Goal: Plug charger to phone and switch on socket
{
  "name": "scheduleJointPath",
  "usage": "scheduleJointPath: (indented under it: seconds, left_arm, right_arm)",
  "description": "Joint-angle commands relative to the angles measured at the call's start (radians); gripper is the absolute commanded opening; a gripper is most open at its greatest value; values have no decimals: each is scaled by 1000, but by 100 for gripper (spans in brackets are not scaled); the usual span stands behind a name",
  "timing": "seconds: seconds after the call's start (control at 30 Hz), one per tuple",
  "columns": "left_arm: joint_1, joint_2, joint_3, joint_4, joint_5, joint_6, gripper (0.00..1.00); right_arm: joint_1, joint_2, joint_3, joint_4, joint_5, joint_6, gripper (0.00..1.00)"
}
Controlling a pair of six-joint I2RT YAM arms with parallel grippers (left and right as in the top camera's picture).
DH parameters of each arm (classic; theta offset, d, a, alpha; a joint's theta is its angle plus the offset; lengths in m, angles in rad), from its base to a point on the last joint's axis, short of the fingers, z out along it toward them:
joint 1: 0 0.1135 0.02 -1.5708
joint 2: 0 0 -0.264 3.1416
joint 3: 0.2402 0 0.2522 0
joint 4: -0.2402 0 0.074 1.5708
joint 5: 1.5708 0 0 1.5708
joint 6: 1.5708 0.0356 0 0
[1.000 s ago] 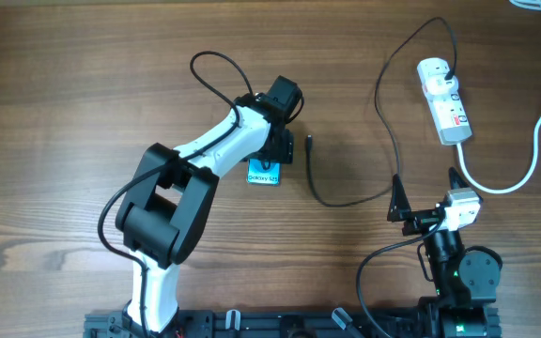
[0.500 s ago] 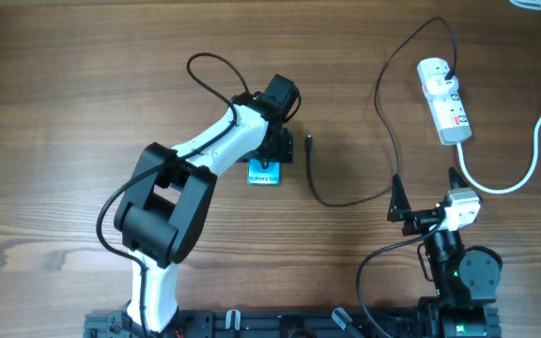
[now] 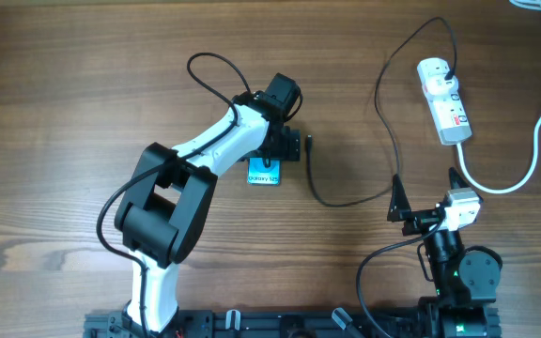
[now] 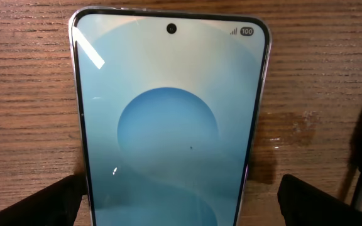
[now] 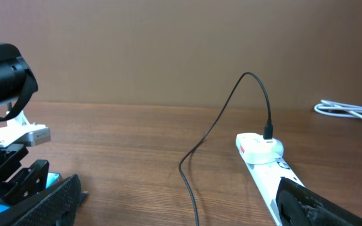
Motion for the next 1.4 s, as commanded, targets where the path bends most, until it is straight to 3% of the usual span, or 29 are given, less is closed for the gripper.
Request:
scheduleJointPath:
  seconds: [0.0, 0.47, 0.7, 0.9, 1.17, 1.37]
  left_arm:
    - [17, 47, -26, 10, -20, 62, 100]
    - [9, 47, -26, -3, -44, 63, 98]
    - [-14, 47, -26, -17, -79, -37, 97]
    - [-29, 47, -26, -18, -83, -29, 90]
    - [-29, 47, -26, -18, -83, -29, 72]
    - [-27, 42, -23, -19, -82, -30, 78]
  right_arm:
    - [-4, -2, -1, 5, 17, -12, 100]
    - [-4, -2, -1, 5, 17, -12, 99]
    - [-4, -2, -1, 5, 17, -12, 100]
    - [-4, -2, -1, 5, 17, -12, 100]
    - [-4, -2, -1, 5, 17, -12, 100]
    - [-4, -2, -1, 5, 17, -12, 100]
